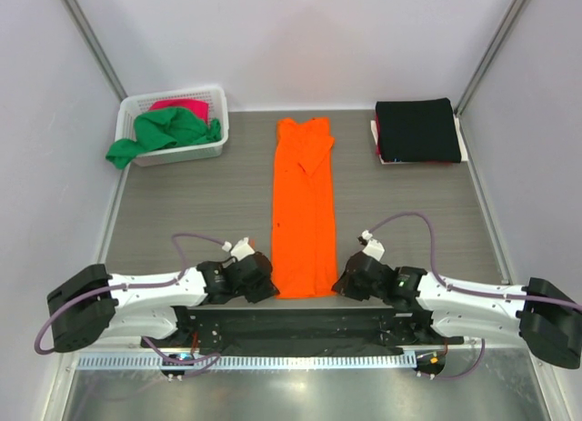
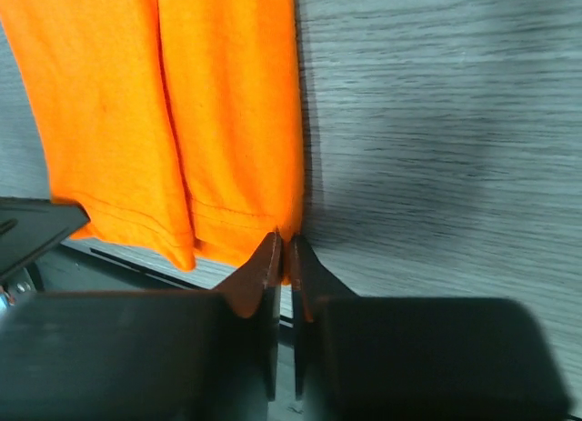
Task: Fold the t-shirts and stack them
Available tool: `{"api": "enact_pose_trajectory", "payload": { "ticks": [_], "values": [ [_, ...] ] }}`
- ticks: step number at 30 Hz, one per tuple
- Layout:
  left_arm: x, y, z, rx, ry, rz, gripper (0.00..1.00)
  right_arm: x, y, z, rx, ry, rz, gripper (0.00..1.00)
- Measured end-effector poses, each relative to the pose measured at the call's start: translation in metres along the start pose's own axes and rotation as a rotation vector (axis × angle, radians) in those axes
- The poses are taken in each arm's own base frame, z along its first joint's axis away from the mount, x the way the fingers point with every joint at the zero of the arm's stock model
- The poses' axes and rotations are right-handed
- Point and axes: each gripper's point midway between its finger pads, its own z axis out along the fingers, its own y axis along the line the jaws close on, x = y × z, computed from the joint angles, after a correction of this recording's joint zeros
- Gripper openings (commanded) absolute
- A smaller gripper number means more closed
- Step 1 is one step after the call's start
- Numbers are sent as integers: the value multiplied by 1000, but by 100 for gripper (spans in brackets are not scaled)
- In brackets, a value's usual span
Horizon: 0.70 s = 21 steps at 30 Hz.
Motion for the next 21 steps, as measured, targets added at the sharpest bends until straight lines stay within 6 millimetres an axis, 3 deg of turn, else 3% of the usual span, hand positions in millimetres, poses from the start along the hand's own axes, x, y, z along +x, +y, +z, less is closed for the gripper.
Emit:
{"api": "enact_pose_trajectory", "payload": {
  "ticks": [1,7,12,15,21],
  "values": [
    [0,1,0,-4,0,2,0,1,0,0,0,3,2,1],
    [9,1,-8,-10,1,43,0,5,-2,-9,-2,25,29,1],
    [11,-31,-37,24,-20,89,0,1,2,-30,12,20,36,1],
    [-3,-51,-53,39,-74,92,0,-17,18,-45,20,-26,28,1],
    [-52,-81,-76,9,-205,115,0,-80,54,-65,60,-158,5,1]
  ]
}}
